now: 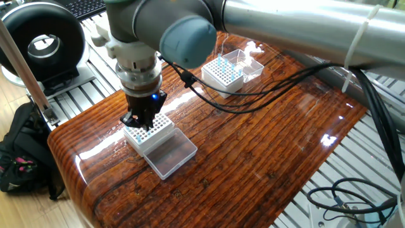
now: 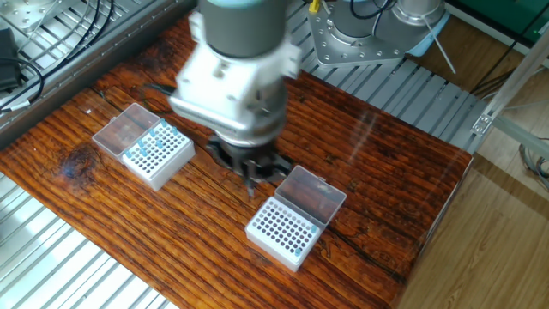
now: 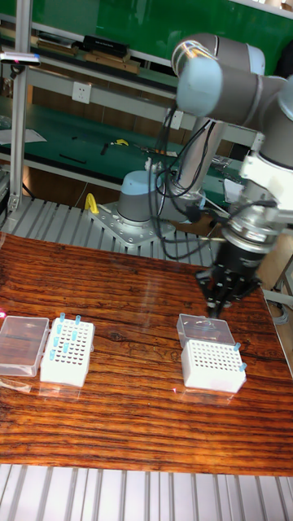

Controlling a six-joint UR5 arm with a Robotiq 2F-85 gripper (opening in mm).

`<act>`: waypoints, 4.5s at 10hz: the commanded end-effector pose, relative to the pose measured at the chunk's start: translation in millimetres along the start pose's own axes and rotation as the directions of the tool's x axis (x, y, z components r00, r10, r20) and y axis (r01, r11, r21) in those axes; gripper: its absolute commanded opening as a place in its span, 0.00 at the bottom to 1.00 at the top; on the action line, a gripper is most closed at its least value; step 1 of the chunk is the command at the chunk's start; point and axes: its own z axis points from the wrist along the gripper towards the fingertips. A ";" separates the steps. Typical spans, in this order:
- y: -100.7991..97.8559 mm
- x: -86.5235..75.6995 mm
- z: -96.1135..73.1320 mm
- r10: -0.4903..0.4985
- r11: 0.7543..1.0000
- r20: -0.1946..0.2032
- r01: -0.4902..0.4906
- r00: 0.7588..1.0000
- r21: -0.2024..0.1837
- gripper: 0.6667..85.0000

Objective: Transfer all medium pipette tips from one holder to another

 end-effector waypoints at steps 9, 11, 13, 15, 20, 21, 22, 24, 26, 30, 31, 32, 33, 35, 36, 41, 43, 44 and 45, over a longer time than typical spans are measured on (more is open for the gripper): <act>-58.4 -13.6 9.6 0.164 0.986 0.072 -0.160 0.984 -0.051 0.00; -105.2 -10.4 26.1 0.111 0.994 0.044 -0.112 0.993 0.003 0.00; -133.0 -15.3 43.0 0.080 0.995 0.060 -0.084 0.995 0.059 0.00; -149.0 -8.2 39.0 0.044 0.998 0.062 -0.047 0.997 0.037 0.00; -181.2 47.8 44.2 -0.031 0.999 0.068 0.031 0.997 -0.006 0.00; -180.6 53.5 45.8 -0.031 0.999 0.071 0.032 0.997 -0.018 0.00; -180.5 58.7 47.1 -0.031 0.999 0.067 0.032 0.997 -0.023 0.00; -183.2 71.5 51.2 -0.037 0.999 0.063 0.038 0.997 -0.022 0.00; -187.1 78.4 52.7 -0.038 0.999 0.057 0.039 0.998 -0.015 0.00; -188.8 81.1 56.7 -0.038 0.999 0.054 0.039 0.998 -0.012 0.00; -185.9 84.3 58.2 -0.033 0.999 0.044 0.034 0.998 -0.024 0.00; -177.0 89.0 60.4 -0.018 0.998 0.032 0.020 0.999 -0.059 0.00; -178.6 89.6 61.8 -0.018 0.998 0.032 0.020 0.999 -0.054 0.00; -181.7 88.7 64.0 -0.022 0.999 0.033 0.023 0.999 -0.041 0.00; -182.3 87.4 65.5 -0.023 0.999 0.037 0.025 0.999 -0.040 0.00; -184.1 86.4 66.6 -0.026 0.999 0.040 0.028 0.999 -0.034 0.00; -184.3 87.0 66.1 -0.026 0.999 0.040 0.028 0.999 -0.034 0.00; -184.2 86.8 66.7 -0.026 0.999 0.040 0.028 0.999 -0.034 0.00; -185.2 86.8 68.0 -0.027 0.999 0.039 0.028 0.999 -0.031 0.00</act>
